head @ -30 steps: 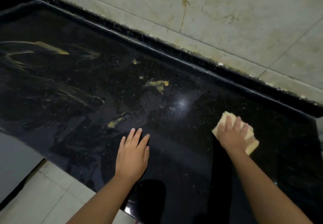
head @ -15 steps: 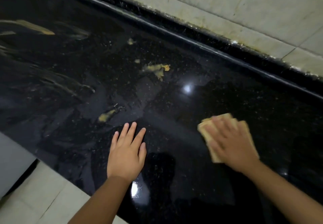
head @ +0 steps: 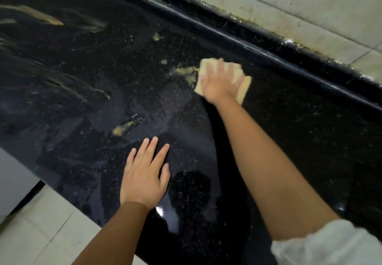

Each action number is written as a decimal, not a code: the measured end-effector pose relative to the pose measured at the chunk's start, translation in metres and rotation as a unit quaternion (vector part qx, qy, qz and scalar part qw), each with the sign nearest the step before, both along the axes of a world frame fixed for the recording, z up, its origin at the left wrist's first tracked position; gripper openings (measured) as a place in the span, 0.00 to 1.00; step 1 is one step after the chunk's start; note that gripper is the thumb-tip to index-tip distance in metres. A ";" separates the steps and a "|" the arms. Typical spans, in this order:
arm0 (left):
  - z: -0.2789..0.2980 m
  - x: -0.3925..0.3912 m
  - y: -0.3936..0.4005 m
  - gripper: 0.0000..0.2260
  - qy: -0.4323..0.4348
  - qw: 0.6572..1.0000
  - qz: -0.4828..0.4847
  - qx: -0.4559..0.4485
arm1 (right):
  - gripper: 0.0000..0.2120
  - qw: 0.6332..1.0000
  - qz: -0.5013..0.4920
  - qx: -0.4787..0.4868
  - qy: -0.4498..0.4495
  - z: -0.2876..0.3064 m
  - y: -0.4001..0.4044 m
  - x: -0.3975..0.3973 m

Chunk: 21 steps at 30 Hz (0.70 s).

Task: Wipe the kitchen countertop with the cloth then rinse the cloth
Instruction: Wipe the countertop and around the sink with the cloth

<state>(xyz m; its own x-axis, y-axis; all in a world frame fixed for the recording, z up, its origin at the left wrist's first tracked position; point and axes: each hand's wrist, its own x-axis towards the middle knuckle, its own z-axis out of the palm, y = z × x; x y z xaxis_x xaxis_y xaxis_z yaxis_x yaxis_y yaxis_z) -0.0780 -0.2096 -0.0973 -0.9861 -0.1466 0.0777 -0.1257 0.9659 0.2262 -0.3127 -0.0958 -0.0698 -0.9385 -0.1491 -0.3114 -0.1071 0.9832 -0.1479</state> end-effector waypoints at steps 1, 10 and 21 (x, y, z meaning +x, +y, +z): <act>0.000 -0.001 -0.001 0.21 0.000 1.000 0.001 0.001 | 0.24 0.999 0.049 -0.007 0.008 -0.003 -0.010 0.016; 0.003 -0.001 0.000 0.22 -0.025 1.000 0.009 -0.010 | 0.27 0.997 0.000 0.030 0.070 -0.015 0.161 0.110; 0.003 -0.002 0.006 0.21 0.001 1.000 -0.001 0.005 | 0.25 0.929 -0.370 0.010 0.008 0.015 0.146 -0.032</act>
